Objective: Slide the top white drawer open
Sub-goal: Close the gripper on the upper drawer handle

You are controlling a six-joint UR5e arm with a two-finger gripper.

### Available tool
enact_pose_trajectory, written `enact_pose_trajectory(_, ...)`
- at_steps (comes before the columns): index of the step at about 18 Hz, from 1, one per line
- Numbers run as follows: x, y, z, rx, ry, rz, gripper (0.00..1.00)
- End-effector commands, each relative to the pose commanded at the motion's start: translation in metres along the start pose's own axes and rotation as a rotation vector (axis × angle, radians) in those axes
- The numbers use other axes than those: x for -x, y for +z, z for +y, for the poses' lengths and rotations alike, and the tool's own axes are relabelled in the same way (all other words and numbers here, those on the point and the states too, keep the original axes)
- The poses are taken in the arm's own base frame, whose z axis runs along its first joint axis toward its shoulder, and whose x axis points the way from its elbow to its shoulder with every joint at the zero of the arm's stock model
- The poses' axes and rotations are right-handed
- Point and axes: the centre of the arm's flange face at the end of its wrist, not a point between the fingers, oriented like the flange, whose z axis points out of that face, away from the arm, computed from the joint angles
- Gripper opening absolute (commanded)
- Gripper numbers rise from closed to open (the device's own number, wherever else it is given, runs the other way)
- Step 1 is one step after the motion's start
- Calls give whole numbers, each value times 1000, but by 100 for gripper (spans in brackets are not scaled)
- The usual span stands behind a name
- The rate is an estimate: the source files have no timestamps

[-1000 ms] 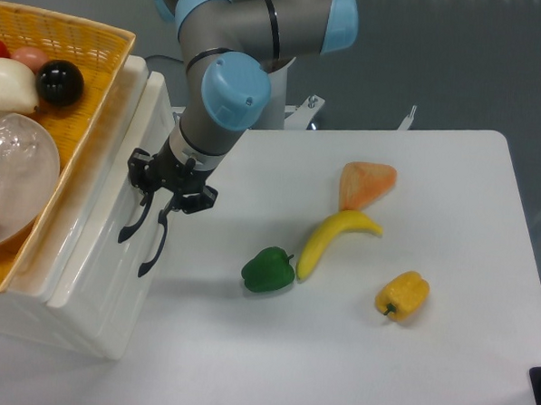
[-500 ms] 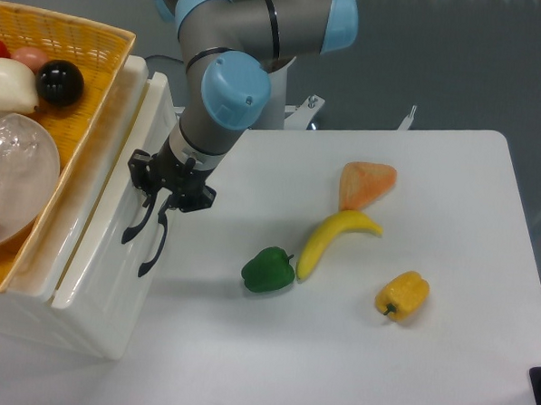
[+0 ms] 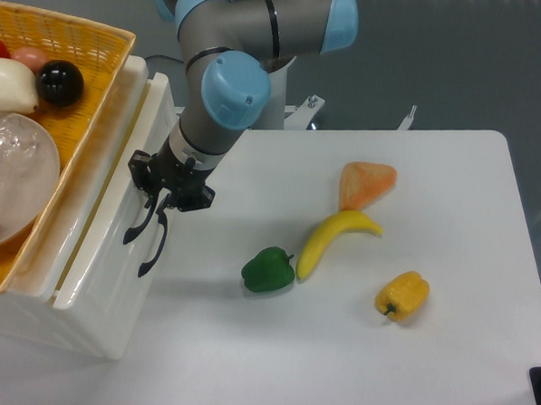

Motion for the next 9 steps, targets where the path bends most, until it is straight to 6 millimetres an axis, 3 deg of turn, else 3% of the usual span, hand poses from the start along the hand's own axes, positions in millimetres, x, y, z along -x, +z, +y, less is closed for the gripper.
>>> enact_pose_trajectory(9,2,-4,-1,-7,-3,-2,18)
